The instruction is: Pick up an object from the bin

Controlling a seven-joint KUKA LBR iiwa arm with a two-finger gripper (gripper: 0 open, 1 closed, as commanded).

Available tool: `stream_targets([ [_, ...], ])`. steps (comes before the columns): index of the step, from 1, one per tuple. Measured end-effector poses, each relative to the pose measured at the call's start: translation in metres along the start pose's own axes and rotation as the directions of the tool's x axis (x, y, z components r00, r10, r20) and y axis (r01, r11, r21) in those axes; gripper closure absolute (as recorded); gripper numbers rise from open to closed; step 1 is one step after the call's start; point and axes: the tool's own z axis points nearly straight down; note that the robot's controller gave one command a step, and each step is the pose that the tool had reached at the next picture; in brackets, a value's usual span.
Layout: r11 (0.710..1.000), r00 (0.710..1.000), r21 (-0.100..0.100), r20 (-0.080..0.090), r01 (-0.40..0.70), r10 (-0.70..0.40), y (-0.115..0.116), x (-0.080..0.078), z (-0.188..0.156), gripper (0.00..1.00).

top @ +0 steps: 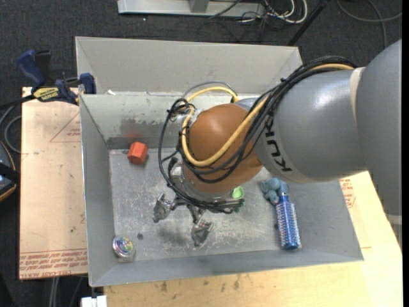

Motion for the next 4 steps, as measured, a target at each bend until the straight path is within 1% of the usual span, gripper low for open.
stream_targets([
  [1, 0.976, 0.976, -0.001, 0.011, 0.218, -0.218, -0.041, 0.049, 0.043, 0.00],
  [2, 0.905, 0.905, 0.003, 0.004, 0.425, -0.425, -0.022, 0.059, -0.086, 0.00],
  [3, 0.868, 0.868, -0.008, -0.002, 0.496, -0.496, -0.091, 0.140, -0.012, 0.00],
  [4, 0.953, 0.953, 0.006, 0.001, 0.304, -0.304, -0.132, 0.177, -0.136, 0.00],
])
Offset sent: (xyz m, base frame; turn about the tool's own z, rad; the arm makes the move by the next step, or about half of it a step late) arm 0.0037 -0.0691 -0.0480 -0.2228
